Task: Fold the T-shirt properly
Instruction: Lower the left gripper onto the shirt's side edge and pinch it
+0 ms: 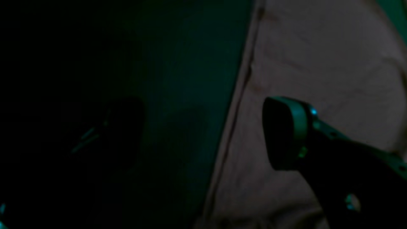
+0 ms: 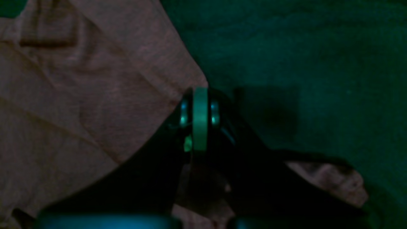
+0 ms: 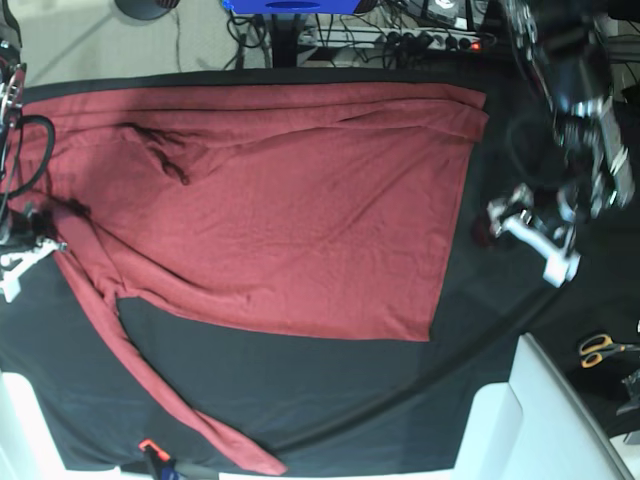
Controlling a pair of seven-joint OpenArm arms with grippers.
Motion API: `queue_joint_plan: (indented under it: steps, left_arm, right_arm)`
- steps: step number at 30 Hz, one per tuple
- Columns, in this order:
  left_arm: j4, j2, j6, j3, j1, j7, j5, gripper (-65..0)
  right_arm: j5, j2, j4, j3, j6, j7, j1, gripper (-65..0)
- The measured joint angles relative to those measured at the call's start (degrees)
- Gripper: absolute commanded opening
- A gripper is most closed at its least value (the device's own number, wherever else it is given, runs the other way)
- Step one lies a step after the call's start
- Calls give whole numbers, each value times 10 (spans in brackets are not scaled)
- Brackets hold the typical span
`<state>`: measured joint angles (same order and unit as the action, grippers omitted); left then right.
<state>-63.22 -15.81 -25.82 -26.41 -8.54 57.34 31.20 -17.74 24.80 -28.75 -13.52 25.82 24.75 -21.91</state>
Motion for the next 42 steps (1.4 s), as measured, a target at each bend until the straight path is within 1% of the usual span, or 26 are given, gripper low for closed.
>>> queue_joint_plan:
  steps: [2,3,6,8,10,12,14,17,18,19,21,23,26,33,35,39,41,42]
  left_arm:
    - [41,5,-3,15,-44,-5,-23,-87]
    - [63,9,-3,21,-62,-9,-24,-87]
    - [150,14,-1,24,-108,-58,-28,-87]
    - [218,13,-1,22,-134,-77,-31,-87]
    - [263,12,-5,24,-155,-86,-19,-87]
    - [263,16,-5,58,-159,-101,-21,-89]
    - [242,31,-3,95,-148,-113,-17,-89]
    - [212,52,-11,113,-124,-122,-7,-92]
    - [210,55,-12,112,-120,-122,-5,-110]
    - [208,56,-12,112,-118,-122,0,-148]
    - [209,56,-11,112,-113,-121,-1,-270]
    - [209,54,-10,111,-108,-117,-1,-411]
    - [212,53,-9,111,-105,-106,-12,-650]
    - [197,44,-5,114,-96,-92,-11,-650]
    - [164,39,-5,113,-73,-83,-10,-650]
    - [75,38,0,113,-26,-42,-23,-650]
    - [46,38,2,113,-7,-40,-23,-650]
    - [36,39,10,113,2,-40,-23,-650]
  right_arm:
    - [0,-1,0,0,0,2,0,-650]
    - [-1,-1,0,0,1,1,0,-650]
    - [1,0,0,0,-3,2,0,-650]
    - [0,-1,0,0,0,2,0,-650]
    - [0,0,0,0,-1,2,0,-650]
    - [1,0,0,0,-1,1,0,-650]
    - [-1,0,0,0,0,0,0,-650]
    - [0,0,0,0,0,1,0,-650]
    - [0,0,0,0,0,1,0,-650]
    - [0,0,0,0,-1,1,0,-650]
    - [0,0,0,0,-1,1,0,-650]
    - [0,0,0,0,-1,1,0,-650]
    - [0,0,0,0,-1,1,0,-650]
    - [0,0,0,0,-1,1,0,-650]
    - [0,0,0,0,-1,1,1,-650]
    - [0,0,0,0,0,1,2,-650]
    - [0,0,0,0,1,0,2,-650]
    - [0,0,0,0,1,1,2,-650]
